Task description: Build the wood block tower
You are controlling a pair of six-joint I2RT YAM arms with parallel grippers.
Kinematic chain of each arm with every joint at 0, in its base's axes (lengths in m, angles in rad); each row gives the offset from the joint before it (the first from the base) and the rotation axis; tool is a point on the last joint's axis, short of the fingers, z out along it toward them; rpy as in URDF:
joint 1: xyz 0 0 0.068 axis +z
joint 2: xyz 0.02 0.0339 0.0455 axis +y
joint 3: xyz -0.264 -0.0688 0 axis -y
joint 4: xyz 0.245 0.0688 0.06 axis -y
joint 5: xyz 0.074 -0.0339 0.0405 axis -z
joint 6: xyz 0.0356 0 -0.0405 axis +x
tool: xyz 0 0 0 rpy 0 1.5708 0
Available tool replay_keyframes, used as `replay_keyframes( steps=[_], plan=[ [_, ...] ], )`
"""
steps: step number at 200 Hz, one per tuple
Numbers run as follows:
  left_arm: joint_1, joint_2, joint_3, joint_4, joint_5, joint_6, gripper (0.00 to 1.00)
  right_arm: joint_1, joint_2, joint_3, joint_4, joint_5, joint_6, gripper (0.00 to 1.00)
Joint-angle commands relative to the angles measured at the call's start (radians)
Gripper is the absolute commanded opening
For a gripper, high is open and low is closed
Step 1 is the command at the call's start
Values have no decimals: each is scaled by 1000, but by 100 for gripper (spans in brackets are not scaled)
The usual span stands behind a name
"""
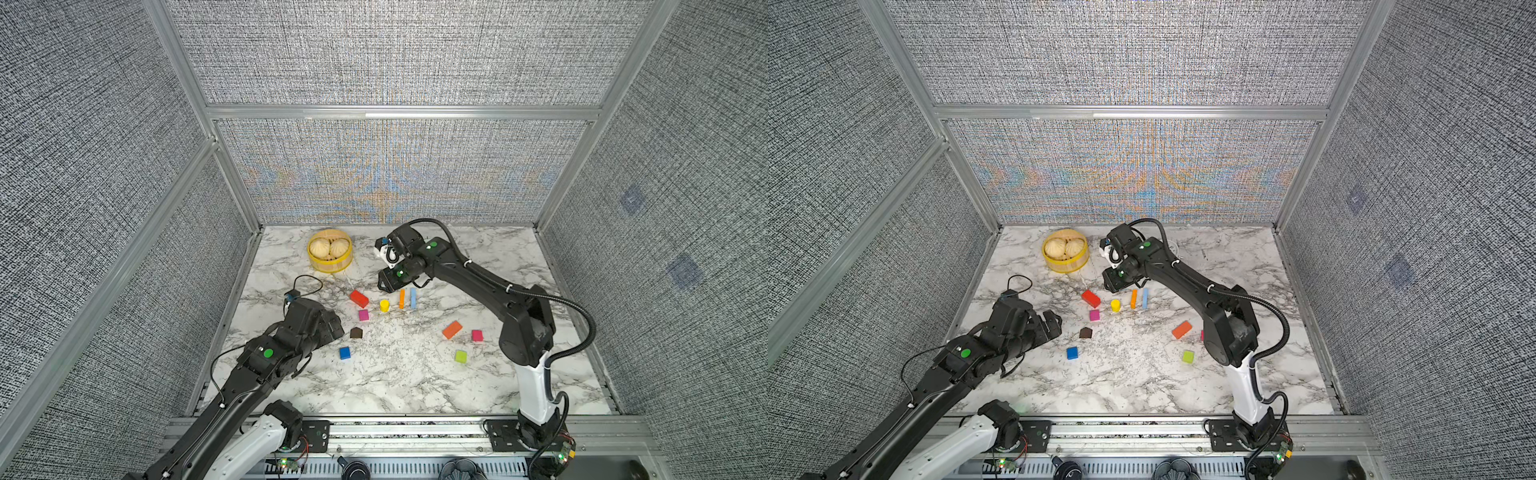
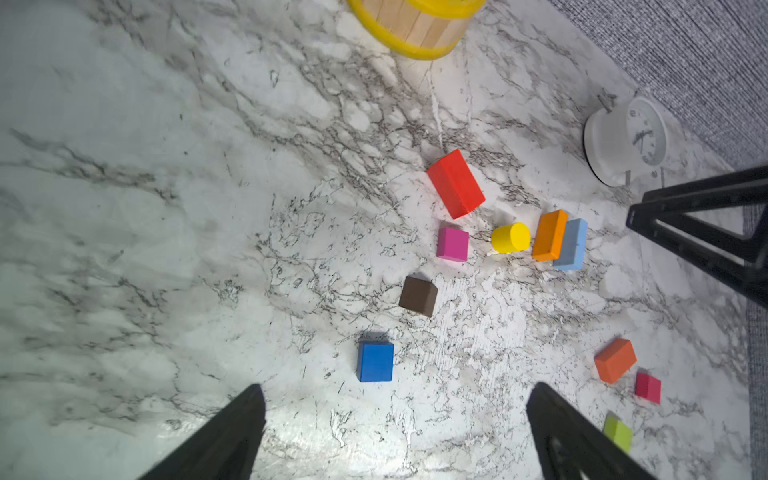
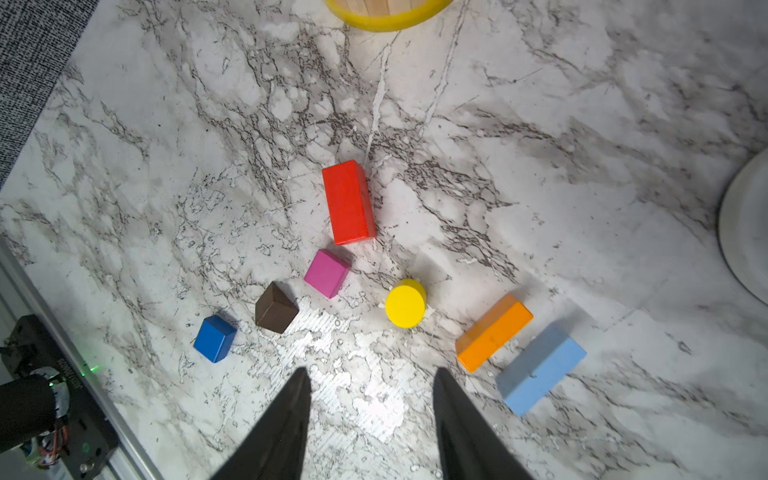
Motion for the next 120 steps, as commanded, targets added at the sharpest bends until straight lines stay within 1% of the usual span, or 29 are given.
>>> replay_keyframes(
  steps=[1,21,33,57,71,106,120],
  plan=[
    [21,-14,-22,130,-13,-60,99,17,41,43,39,9,-30,52],
    [46,-16,-27,151,-59,-38,99,31,87,92,46,12,-44,53],
    [74,-24,-49,184,-60,-33,99,37,111,116,50,12,-51,54],
    [154,-36,-135,307,31,-44,99,43,157,157,61,13,-58,57],
    [202,-21,-174,364,74,-43,99,47,193,206,38,19,-64,57],
    [319,64,-220,476,140,-1,99,57,278,318,-13,22,-66,58],
    [350,88,-227,503,143,14,99,62,303,341,-15,26,-63,59]
  ],
)
